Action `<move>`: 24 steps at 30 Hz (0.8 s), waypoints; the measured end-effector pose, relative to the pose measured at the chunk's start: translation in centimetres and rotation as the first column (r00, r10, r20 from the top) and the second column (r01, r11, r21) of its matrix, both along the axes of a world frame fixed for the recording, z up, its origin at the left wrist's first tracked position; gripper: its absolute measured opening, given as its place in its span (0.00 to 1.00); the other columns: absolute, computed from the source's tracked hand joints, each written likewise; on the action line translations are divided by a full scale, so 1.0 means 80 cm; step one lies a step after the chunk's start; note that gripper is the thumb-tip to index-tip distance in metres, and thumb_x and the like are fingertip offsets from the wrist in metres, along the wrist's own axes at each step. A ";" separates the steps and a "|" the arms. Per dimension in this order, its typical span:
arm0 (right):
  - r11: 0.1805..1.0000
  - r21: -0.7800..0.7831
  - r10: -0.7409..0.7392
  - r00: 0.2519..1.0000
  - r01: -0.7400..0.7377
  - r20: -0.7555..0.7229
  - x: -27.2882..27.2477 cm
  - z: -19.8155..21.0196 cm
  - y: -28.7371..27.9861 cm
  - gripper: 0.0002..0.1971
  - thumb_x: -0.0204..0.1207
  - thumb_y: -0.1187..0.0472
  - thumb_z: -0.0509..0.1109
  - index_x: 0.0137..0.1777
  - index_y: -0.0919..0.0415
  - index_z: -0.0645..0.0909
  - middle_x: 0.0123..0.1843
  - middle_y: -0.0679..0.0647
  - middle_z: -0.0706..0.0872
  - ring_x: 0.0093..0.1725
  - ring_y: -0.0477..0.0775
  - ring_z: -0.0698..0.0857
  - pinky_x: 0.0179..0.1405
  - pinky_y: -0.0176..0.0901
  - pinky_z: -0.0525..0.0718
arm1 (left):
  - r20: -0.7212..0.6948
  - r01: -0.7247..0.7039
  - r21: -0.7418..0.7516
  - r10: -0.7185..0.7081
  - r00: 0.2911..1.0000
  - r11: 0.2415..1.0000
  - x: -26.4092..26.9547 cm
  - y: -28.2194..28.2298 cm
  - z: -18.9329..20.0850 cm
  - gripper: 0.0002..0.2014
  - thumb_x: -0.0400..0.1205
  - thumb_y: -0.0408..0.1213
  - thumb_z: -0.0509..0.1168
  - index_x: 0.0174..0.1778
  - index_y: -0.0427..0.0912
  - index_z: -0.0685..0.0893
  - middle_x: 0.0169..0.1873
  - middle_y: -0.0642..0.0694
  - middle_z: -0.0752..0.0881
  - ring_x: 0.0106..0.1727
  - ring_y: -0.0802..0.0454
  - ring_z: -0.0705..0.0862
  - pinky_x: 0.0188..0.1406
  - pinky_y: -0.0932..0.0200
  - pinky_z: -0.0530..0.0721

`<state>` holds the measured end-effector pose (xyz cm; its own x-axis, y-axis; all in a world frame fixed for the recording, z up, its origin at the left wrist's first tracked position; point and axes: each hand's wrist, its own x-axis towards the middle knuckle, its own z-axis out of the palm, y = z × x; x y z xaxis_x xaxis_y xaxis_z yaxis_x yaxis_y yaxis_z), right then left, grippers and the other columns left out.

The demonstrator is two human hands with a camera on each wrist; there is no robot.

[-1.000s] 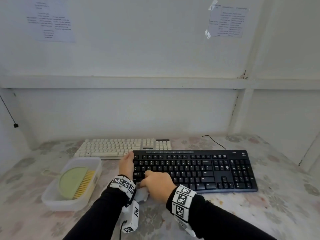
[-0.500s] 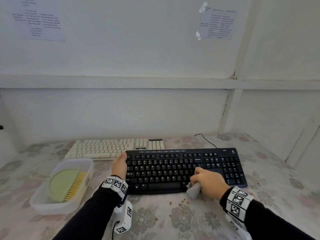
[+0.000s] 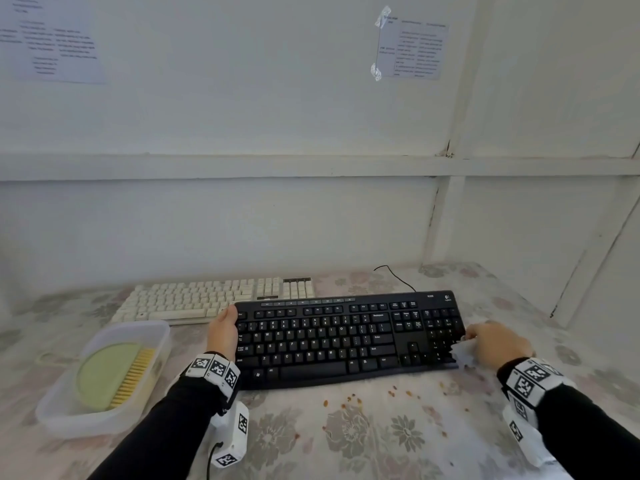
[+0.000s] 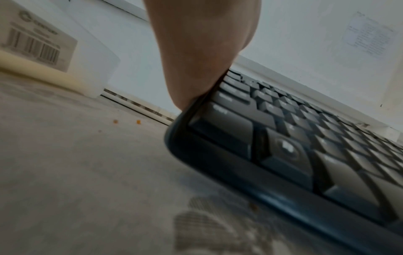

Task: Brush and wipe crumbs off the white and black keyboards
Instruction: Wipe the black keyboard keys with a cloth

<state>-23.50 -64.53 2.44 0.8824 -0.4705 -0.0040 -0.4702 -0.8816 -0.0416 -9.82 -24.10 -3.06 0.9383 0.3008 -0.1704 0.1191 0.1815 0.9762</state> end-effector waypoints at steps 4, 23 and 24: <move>0.992 0.125 -0.029 0.972 0.000 0.232 0.016 0.013 0.004 0.19 0.73 0.67 0.61 0.61 0.49 0.77 0.49 0.58 0.79 0.47 0.63 0.82 0.49 0.53 0.82 | -0.014 0.007 0.016 -0.006 1.000 1.000 0.002 0.001 -0.002 0.21 0.86 0.44 0.56 0.71 0.35 0.76 0.70 0.38 0.79 0.71 0.40 0.76 0.74 0.38 0.70; 0.924 0.294 0.244 0.969 -0.246 0.042 0.021 -0.004 0.066 0.04 0.74 0.57 0.62 0.39 0.50 0.71 0.42 0.49 0.83 0.43 0.50 0.82 0.42 0.40 0.78 | 0.057 -0.153 0.127 0.147 0.988 0.980 -0.024 -0.024 0.030 0.16 0.86 0.36 0.55 0.62 0.30 0.81 0.59 0.38 0.82 0.66 0.41 0.78 0.67 0.50 0.72; 0.917 0.319 0.234 0.970 -0.241 0.059 0.025 0.005 0.063 0.04 0.74 0.58 0.61 0.38 0.49 0.72 0.43 0.49 0.83 0.43 0.49 0.82 0.43 0.40 0.79 | 0.062 -0.156 0.135 0.149 0.987 0.979 -0.026 -0.025 0.031 0.16 0.86 0.36 0.55 0.60 0.30 0.82 0.55 0.39 0.82 0.63 0.41 0.79 0.65 0.50 0.73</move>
<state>-21.47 -59.49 2.81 0.9694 -0.2232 -0.1021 -0.2450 -0.9048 -0.3482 -11.87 -26.10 -0.57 0.8862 0.4580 -0.0702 0.0501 0.0559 0.9972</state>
